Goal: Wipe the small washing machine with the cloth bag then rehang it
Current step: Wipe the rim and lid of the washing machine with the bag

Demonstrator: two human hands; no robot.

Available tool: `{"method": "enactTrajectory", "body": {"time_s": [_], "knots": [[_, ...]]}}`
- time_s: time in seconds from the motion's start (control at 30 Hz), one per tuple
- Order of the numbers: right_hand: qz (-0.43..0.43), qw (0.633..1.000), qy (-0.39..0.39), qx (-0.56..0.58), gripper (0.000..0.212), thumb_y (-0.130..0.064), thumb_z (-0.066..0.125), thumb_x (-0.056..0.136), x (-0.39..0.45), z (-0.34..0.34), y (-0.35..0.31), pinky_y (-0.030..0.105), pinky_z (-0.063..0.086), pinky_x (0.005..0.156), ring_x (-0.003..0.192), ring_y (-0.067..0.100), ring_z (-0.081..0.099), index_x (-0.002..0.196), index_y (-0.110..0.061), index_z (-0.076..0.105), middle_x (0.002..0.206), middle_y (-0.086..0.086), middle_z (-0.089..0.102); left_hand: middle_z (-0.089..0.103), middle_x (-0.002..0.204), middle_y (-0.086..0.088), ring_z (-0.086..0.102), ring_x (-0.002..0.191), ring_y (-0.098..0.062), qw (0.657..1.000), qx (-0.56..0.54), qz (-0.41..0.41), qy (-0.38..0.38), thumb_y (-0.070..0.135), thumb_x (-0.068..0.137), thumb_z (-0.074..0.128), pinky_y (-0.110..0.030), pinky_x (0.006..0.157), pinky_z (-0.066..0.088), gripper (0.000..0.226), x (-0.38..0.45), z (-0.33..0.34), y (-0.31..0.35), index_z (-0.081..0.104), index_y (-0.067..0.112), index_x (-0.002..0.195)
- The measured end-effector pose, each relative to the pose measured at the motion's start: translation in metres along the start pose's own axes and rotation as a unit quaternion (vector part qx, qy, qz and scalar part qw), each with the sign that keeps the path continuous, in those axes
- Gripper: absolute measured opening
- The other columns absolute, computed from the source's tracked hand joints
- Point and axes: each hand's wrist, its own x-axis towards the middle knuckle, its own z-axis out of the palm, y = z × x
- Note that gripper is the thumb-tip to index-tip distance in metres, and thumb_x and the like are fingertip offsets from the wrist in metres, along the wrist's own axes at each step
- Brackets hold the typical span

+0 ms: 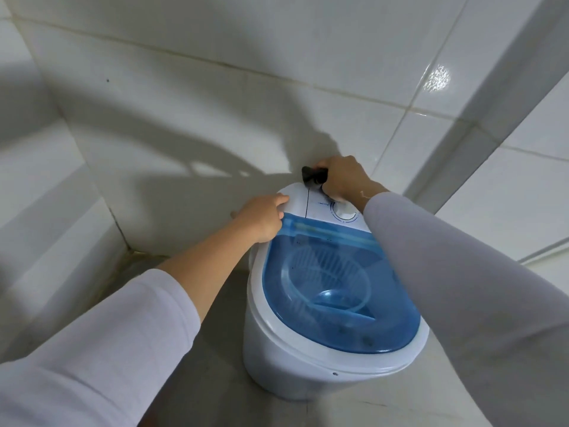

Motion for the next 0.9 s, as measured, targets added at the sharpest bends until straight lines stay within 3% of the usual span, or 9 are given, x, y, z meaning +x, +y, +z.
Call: {"method": "enactTrajectory", "body": {"time_s": [0.1, 0.23, 0.33, 0.47, 0.57, 0.73, 0.83, 0.9], "knots": [[-0.013, 1.000, 0.003, -0.006, 0.032, -0.019, 0.056, 0.088, -0.001, 0.005, -0.001, 0.027, 0.038, 0.076, 0.109, 0.033, 0.055, 0.120, -0.017, 0.063, 0.116, 0.015, 0.064, 0.039, 0.151, 0.004, 0.035, 0.138, -0.024, 1.000, 0.009, -0.009, 0.003, 0.015, 0.100, 0.038, -0.047, 0.115, 0.025, 0.048, 0.004, 0.000, -0.004, 0.036, 0.035, 0.144], [-0.067, 0.997, -0.015, -0.022, 0.041, -0.004, 0.048, 0.087, -0.010, 0.008, 0.000, 0.031, 0.044, 0.090, 0.111, 0.031, 0.056, 0.121, -0.023, 0.063, 0.122, 0.010, 0.064, 0.043, 0.149, 0.003, 0.039, 0.136, -0.024, 1.000, -0.003, -0.012, 0.024, 0.017, 0.100, 0.037, -0.047, 0.114, 0.026, 0.044, 0.007, 0.002, -0.006, 0.043, 0.036, 0.139], [-0.097, 0.994, -0.047, -0.023, 0.050, 0.007, 0.043, 0.085, -0.016, 0.009, 0.004, 0.027, 0.042, 0.092, 0.112, 0.028, 0.056, 0.119, -0.022, 0.065, 0.125, 0.007, 0.061, 0.039, 0.151, 0.006, 0.038, 0.137, -0.024, 1.000, 0.009, -0.016, 0.025, 0.017, 0.101, 0.035, -0.049, 0.114, 0.024, 0.045, 0.004, 0.004, -0.006, 0.040, 0.039, 0.140], [-0.135, 0.986, -0.091, -0.040, 0.054, 0.015, 0.040, 0.076, -0.021, 0.003, 0.012, 0.030, 0.047, 0.092, 0.111, 0.025, 0.055, 0.102, -0.021, 0.071, 0.120, 0.004, 0.062, 0.039, 0.151, 0.005, 0.035, 0.139, -0.025, 1.000, 0.008, -0.018, 0.022, 0.016, 0.101, 0.035, -0.052, 0.116, 0.020, 0.047, 0.001, 0.004, -0.006, 0.038, 0.039, 0.141], [-0.166, 0.975, -0.126, -0.082, 0.048, 0.018, 0.042, 0.071, -0.027, -0.005, 0.014, 0.026, 0.043, 0.081, 0.107, 0.024, 0.056, 0.092, -0.013, 0.073, 0.115, 0.003, 0.064, 0.041, 0.149, 0.007, 0.034, 0.140, -0.025, 0.999, 0.013, -0.023, 0.024, 0.016, 0.101, 0.034, -0.054, 0.116, 0.017, 0.047, -0.001, 0.003, -0.004, 0.038, 0.039, 0.141], [-0.199, 0.954, -0.169, -0.145, 0.042, 0.016, 0.040, 0.068, -0.023, -0.014, 0.008, 0.037, 0.053, 0.081, 0.096, 0.030, 0.062, 0.065, -0.020, 0.062, 0.102, 0.006, 0.068, 0.044, 0.147, 0.007, 0.037, 0.138, -0.023, 0.999, 0.017, -0.032, 0.029, 0.014, 0.100, 0.035, -0.055, 0.115, 0.017, 0.047, -0.002, 0.001, -0.001, 0.042, 0.039, 0.139], [-0.166, 0.977, -0.087, -0.097, 0.042, 0.017, 0.043, 0.070, -0.017, -0.029, 0.009, 0.031, 0.050, 0.085, 0.100, 0.027, 0.061, 0.076, -0.015, 0.070, 0.108, 0.006, 0.068, 0.059, 0.114, 0.004, 0.049, 0.117, -0.023, 0.996, 0.063, -0.045, 0.035, 0.010, 0.096, 0.036, -0.059, 0.111, 0.017, 0.032, -0.004, -0.004, 0.013, 0.059, 0.031, 0.106], [-0.134, 0.990, -0.007, -0.050, 0.043, 0.017, 0.044, 0.070, -0.012, -0.042, 0.018, 0.027, 0.046, 0.086, 0.103, 0.026, 0.059, 0.083, -0.012, 0.073, 0.111, 0.005, 0.067, 0.060, 0.115, 0.001, 0.049, 0.120, -0.027, 0.994, 0.083, -0.050, 0.058, 0.019, 0.097, 0.040, -0.064, 0.110, 0.013, 0.024, -0.004, -0.007, 0.024, 0.061, 0.025, 0.106]]}}
